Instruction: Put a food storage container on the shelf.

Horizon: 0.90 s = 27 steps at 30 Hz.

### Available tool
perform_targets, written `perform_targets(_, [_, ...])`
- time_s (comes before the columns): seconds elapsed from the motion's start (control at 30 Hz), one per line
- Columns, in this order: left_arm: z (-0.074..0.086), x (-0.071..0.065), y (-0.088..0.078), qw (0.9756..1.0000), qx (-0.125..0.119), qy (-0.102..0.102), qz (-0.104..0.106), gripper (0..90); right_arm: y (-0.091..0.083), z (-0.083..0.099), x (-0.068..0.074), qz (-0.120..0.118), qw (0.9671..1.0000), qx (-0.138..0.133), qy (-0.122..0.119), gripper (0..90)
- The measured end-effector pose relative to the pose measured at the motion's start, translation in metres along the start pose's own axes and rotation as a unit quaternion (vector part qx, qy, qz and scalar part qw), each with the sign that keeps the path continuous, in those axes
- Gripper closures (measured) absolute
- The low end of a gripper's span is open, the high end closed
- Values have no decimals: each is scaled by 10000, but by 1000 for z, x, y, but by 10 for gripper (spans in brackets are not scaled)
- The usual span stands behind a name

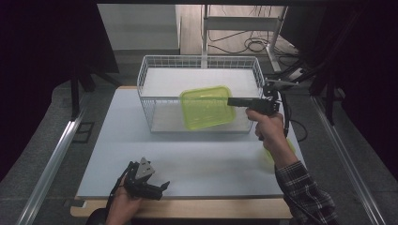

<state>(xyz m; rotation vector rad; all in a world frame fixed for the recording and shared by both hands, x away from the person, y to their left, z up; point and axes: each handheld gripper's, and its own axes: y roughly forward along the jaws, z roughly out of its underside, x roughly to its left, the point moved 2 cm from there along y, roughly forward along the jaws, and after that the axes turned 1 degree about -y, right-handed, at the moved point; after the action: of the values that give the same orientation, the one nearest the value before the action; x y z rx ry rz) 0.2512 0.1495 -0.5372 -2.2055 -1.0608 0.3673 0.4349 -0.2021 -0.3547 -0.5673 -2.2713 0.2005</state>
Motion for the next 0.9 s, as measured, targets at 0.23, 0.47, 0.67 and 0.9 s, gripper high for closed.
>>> perform_targets(0.23, [0, 1, -1, 10000, -45, -30, -25, 4, 2, -23, 6, 153, 9996, -219, -59, 805])
perform_targets(0.47, [0, 1, -1, 10000, -57, -62, -16, 3, 10, -45, 8, 402, 9983, -417, -68, 804])
perform_targets(0.67, [0, 1, -1, 10000, -57, -67, -1, 2, 15, -58, 7, 675, 9962, -542, -76, 804])
perform_targets(0.9, [0, 1, -1, 10000, -51, -62, 25, 3, 23, -68, 1, 940, 9935, -645, -34, 803])
